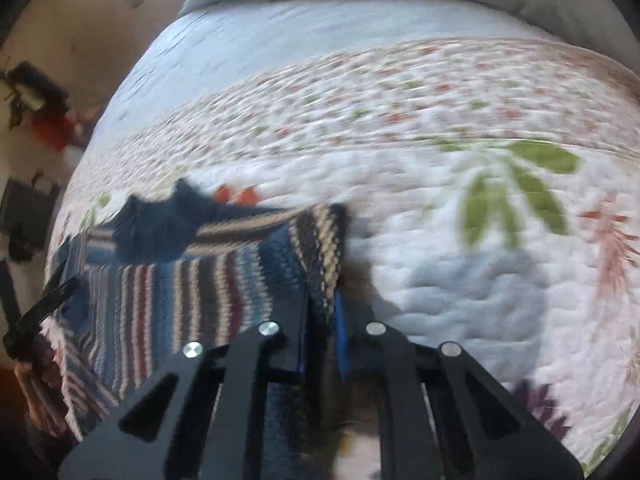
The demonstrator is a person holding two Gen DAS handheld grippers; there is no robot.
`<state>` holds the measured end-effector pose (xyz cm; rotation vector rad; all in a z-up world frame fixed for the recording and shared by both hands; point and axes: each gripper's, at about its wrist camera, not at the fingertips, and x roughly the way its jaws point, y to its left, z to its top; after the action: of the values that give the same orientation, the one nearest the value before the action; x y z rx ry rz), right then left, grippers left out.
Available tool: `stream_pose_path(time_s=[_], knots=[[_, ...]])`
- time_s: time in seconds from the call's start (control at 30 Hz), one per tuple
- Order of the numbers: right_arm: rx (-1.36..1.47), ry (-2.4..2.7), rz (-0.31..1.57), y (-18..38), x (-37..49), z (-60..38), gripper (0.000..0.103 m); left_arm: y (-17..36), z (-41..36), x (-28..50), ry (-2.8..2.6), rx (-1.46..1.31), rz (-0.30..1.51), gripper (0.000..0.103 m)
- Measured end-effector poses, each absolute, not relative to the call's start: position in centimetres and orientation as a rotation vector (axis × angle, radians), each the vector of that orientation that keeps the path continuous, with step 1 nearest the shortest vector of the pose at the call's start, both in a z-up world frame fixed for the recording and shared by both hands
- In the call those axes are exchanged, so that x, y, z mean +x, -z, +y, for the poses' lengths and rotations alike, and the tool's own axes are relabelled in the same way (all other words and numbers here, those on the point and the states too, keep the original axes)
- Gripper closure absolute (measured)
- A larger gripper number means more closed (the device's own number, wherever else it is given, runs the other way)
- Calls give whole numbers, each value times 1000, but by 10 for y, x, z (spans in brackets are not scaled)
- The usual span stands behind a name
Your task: Fold small clothes
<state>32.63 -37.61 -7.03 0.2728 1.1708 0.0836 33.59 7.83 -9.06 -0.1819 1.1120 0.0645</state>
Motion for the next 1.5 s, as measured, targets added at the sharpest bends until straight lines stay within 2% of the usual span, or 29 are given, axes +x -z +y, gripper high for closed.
stream_pose_path(time_s=[0.1, 0.17, 0.27, 0.37, 0.43, 0.5, 0.7, 0.8, 0.9, 1.03, 1.17, 1.33, 1.4, 1.5], knots=[[261, -18, 1191, 81, 320, -390, 103, 98, 67, 341, -69, -133, 1118, 40], [216, 25, 1208, 85, 317, -392, 103, 104, 65, 346, -80, -116, 1121, 40], [255, -42, 1197, 79, 308, -392, 96, 103, 63, 344, -74, -86, 1123, 40], [161, -33, 1166, 58, 293, -377, 95, 85, 73, 329, -36, -125, 1116, 39], [141, -78, 1153, 44, 277, -365, 88, 73, 82, 317, -40, -117, 1109, 31], [128, -141, 1151, 36, 262, -346, 73, 64, 90, 302, -79, -45, 1116, 30], [96, -324, 1234, 45, 225, -267, 72, 63, 113, 268, -91, -48, 1174, 30], [71, -318, 1279, 61, 225, -245, 73, 59, 131, 240, -137, -32, 1134, 29], [93, -288, 1318, 79, 236, -240, 72, 63, 150, 220, -154, -42, 1149, 24], [89, -228, 1318, 63, 240, -227, 70, 72, 187, 207, -201, -118, 1180, 24], [41, -308, 1272, 40, 240, -169, 65, 64, 207, 204, -241, -116, 1125, 24], [0, -458, 1271, 25, 267, -61, 64, 55, 244, 197, -197, -205, 1089, 24], [-14, -503, 1275, 23, 283, -22, 56, 56, 256, 196, -202, -201, 1094, 23], [-41, -556, 1299, 25, 312, 44, 52, 65, 273, 203, -251, -182, 1113, 23]])
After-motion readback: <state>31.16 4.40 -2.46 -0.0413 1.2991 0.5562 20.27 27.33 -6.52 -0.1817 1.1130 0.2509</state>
